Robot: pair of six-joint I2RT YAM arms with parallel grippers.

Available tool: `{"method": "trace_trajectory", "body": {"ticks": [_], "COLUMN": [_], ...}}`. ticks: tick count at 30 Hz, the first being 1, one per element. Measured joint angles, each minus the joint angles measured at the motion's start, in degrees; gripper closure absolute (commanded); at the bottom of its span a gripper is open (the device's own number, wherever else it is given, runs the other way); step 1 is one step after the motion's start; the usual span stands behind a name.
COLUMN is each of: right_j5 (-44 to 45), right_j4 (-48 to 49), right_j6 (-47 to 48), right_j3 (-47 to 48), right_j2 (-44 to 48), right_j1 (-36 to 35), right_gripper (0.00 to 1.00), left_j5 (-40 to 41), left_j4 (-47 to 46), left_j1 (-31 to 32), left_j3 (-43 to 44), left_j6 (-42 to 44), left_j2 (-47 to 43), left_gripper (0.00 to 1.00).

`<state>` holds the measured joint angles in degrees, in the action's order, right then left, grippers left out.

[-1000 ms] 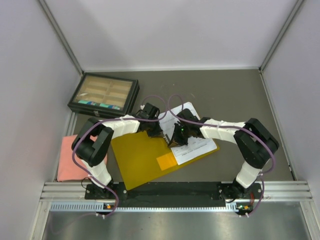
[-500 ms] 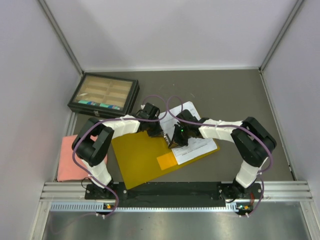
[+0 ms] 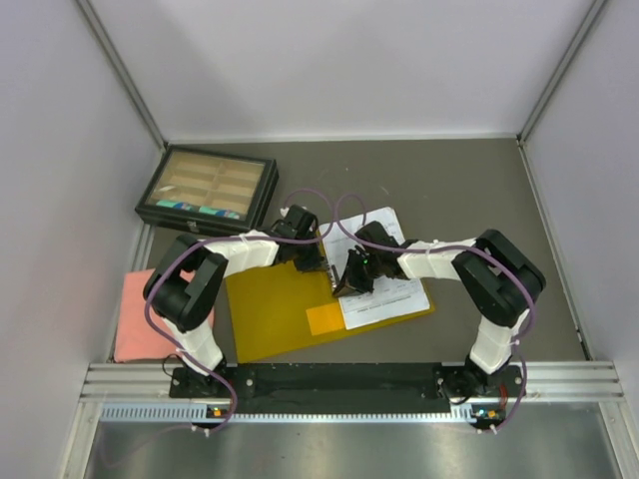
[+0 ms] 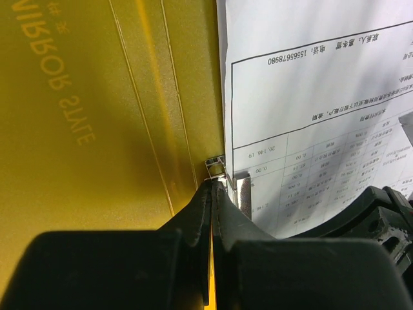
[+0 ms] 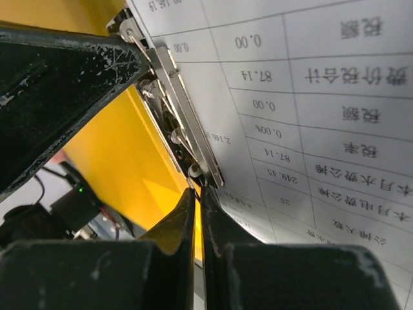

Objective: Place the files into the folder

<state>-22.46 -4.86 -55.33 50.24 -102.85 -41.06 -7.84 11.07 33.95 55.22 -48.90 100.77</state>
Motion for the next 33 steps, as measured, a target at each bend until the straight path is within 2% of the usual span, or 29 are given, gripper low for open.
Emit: {"method": "trace_trajectory", "body": {"ticks": [3,5,6,9,12,15,17,20,23,28,33], "right_j5": [-2.21,-2.73,-2.80,-3.15,-3.28,-3.50,-3.58,-3.93,-4.22,-4.46,-4.59], "right_j4": [1.79,2.14,2.25,3.13,4.55,5.88,6.40,7.30,7.82,8.41,8.48], "right_j6": [-0.46,-0.39,-0.35,-0.28,-0.28,-0.28,-0.28,-0.26,-0.22,-0.17,0.07], "right_j3": [-0.68,-0.72,-0.70,-0.59,-0.31,-0.31,-0.31,-0.28,-0.24,-0.24,-0.22], "right_j2": [-0.09,-0.22,-0.31,-0.76,-1.46,-1.88,-2.03,-2.38,-2.62,-2.84,-2.84], "right_j1": [0.44,0.61,0.61,0.61,0.59,0.59,0.61,0.61,0.63,0.68,0.68], "right_gripper": [1.00,1.00,1.00,1.00,1.00,1.00,1.00,1.00,1.00,1.00,1.00], "left_j5": [-0.11,-0.20,-0.17,-0.31,0.68,2.01,2.84,3.02,2.32,1.31,-1.40], "left_j4": [-0.94,-1.31,-1.29,-0.66,2.14,5.31,6.58,7.02,6.19,6.03,2.27], "left_j1": [-0.07,-0.07,-0.07,0.00,0.31,0.37,0.37,0.33,0.42,1.31,2.14], "left_j3": [-0.70,-1.01,-1.05,-1.01,-1.16,-1.49,-1.64,-2.75,-5.40,-10.36,-10.95], "left_j6": [-0.09,0.04,0.33,1.86,3.37,4.31,4.72,4.94,4.50,3.45,1.51], "left_j2": [-0.35,-0.55,-0.68,-1.66,-3.72,-6.67,-8.92,-11.91,-13.07,-12.44,-10.51], "left_gripper": [0.99,0.83,0.68,0.55,0.52,0.57,0.65,0.84,0.91,0.94,0.96]}}
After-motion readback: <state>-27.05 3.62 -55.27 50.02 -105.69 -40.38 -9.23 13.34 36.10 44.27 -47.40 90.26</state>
